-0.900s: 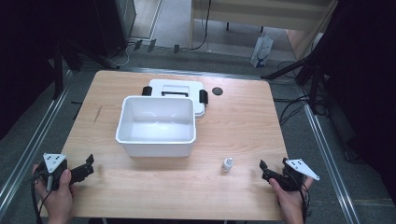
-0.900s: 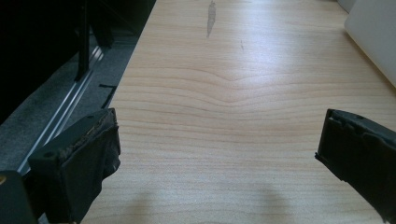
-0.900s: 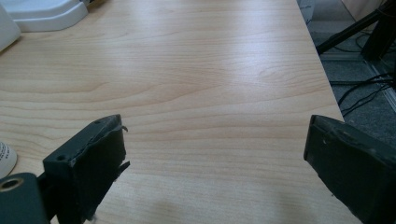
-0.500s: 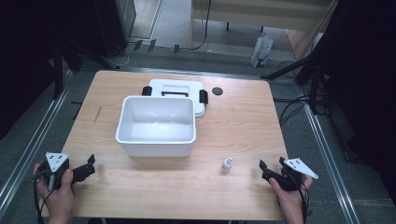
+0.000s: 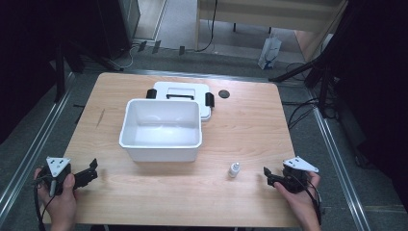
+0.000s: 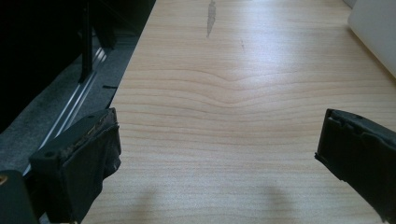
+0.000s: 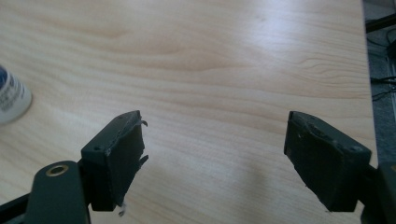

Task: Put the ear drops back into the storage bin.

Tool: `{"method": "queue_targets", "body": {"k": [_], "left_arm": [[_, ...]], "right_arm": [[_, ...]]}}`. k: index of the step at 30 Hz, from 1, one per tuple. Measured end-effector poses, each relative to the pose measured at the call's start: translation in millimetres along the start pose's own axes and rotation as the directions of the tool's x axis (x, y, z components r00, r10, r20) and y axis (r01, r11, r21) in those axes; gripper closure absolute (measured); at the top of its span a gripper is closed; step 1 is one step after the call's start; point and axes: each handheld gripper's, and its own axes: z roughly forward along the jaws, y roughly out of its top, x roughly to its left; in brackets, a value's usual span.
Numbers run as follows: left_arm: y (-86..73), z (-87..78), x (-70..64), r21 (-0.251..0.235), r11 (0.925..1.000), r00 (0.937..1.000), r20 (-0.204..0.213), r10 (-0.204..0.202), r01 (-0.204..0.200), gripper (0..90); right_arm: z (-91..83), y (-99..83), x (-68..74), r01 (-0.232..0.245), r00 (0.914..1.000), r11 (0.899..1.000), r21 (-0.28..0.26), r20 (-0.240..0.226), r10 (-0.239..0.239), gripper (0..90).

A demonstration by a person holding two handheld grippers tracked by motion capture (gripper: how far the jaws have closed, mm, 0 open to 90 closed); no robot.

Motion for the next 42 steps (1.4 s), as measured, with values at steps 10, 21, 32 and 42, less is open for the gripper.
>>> {"method": "queue_targets", "body": {"k": [10,21,32,42], "left_arm": [[0.4,0.9,0.2,-0.002,1.0,1.0,-0.003,-0.008,0.008,0.5],[0.5,1.0,1.0,0.002,0.9999,0.9999,-0.001,-0.01,0.01,0.5],[0.8,1.6,1.2,0.003,0.9999,0.9999,0.0,-0.016,0.016,0.5],[1.1,1.8,1.2,0.008,0.9998,0.9999,0.001,-0.016,0.016,0.5]], "right_arm": [[4.5,46.9,25.4,0.287,0.958,0.918,0.274,-0.084,-0.274,17.3],[15.0,76.8,35.8,0.42,0.9076,0.796,0.436,-0.214,-0.361,16.3],[16.4,99.5,59.6,0.507,0.8622,0.669,0.544,-0.324,-0.389,14.1],[12.8,114.0,82.2,0.544,0.8392,0.65,0.531,-0.354,-0.412,20.9]]}}
